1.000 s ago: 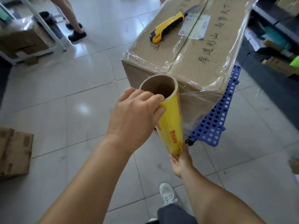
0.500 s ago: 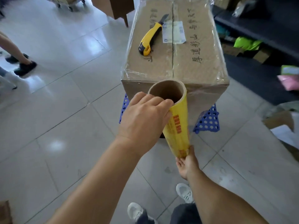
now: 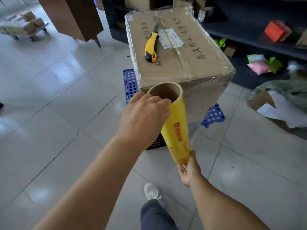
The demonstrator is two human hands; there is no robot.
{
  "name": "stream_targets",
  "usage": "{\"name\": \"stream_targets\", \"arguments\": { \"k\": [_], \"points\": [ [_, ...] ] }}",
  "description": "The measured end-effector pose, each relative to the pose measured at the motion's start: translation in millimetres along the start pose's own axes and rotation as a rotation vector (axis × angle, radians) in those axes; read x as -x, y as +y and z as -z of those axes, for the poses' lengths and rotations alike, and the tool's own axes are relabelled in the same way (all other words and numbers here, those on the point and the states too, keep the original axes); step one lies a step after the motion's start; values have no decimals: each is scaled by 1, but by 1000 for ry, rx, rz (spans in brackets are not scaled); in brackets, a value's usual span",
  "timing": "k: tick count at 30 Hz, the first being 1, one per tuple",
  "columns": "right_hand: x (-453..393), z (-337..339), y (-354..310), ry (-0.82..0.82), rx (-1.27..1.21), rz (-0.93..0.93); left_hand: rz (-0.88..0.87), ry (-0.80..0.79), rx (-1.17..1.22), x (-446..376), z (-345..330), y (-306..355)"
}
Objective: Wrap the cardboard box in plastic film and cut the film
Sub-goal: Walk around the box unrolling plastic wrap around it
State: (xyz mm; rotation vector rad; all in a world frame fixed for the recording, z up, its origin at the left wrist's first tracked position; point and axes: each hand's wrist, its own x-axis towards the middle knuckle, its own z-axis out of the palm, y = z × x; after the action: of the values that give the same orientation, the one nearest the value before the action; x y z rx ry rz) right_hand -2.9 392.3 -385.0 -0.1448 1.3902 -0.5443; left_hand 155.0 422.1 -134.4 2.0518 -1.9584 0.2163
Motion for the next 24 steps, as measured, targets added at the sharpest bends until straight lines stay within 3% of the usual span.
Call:
{"name": "stream_targets", "arguments": {
  "k": [14,24],
  "points": [
    [-2,-87,59,113,-209,63,-295,-24,57,-4,14,-93],
    [13,-110,89,182,-288,87,-438,20,148,0,20,-114]
  ]
}}
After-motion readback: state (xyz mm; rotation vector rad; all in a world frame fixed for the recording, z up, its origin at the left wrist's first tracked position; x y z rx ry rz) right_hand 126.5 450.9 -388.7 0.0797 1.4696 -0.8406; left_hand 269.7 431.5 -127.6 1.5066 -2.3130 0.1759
